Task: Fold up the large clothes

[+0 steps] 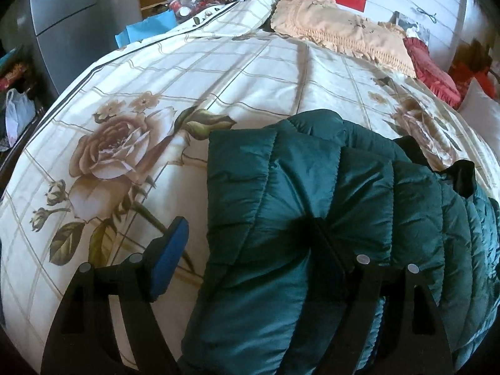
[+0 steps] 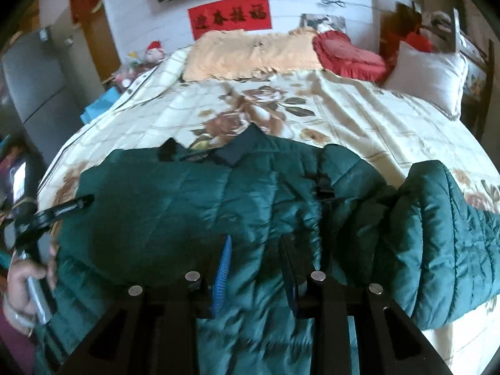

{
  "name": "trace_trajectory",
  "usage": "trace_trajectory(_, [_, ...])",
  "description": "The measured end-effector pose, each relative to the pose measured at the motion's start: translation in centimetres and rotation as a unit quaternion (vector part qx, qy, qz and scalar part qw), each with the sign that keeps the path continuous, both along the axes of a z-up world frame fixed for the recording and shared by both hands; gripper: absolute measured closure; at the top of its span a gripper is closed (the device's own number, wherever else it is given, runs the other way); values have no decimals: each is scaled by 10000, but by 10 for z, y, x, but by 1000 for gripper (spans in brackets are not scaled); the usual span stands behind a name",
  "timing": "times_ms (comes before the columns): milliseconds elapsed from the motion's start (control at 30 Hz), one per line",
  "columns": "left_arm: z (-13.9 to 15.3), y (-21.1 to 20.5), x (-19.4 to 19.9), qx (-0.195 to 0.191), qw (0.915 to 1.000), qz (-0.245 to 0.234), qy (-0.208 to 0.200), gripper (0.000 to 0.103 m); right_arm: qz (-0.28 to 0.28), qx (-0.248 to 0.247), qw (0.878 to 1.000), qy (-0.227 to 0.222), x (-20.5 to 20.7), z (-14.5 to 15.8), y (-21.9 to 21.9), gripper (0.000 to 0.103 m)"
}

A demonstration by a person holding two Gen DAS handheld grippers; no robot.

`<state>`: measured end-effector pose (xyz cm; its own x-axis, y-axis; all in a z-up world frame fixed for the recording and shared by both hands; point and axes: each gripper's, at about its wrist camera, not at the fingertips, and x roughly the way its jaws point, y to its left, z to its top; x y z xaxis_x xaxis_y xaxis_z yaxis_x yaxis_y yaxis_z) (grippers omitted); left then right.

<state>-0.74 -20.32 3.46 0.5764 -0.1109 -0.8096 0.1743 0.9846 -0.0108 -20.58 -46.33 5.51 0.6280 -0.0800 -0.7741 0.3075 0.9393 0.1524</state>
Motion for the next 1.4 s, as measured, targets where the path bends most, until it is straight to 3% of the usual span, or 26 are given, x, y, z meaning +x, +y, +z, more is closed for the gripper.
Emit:
trace_trajectory(233, [3,-1,-9,80,9999,-36,-54,22,-162,84,9993,336,3,-43,-5,74])
trace_trajectory(567, [29,-1,-67,-453,9978,-484,37,23,-387,293,9988,58,-37,-10,-12,71])
trace_trajectory(633, [30,-6,-79,-592,9963,-615,100,23,-450,286,9986,35,-49,-5,-16,61])
trace_trajectory(700, [27,-11,-89,-713,9949,-696,177,23,-529,261,9983,21,-60,-3,-22,59])
trace_trajectory(967, [11,-34,-108,-191,9961,-847,126,23,-935,323,9950,112,-100,-6,-57,59])
trace_trajectory(1200, [23,-30,-121,-436,9955,-836,89,23,-1168,252,9928,63,-130,-3,-77,56])
trace_trajectory(1267, [27,-31,-124,-430,9955,-843,42,23,-1282,258,9914,60,-139,-4,-84,54])
trace_trajectory(1400, [30,-35,-128,-451,9953,-859,-30,23,-1551,295,9875,6,-159,-4,-103,39])
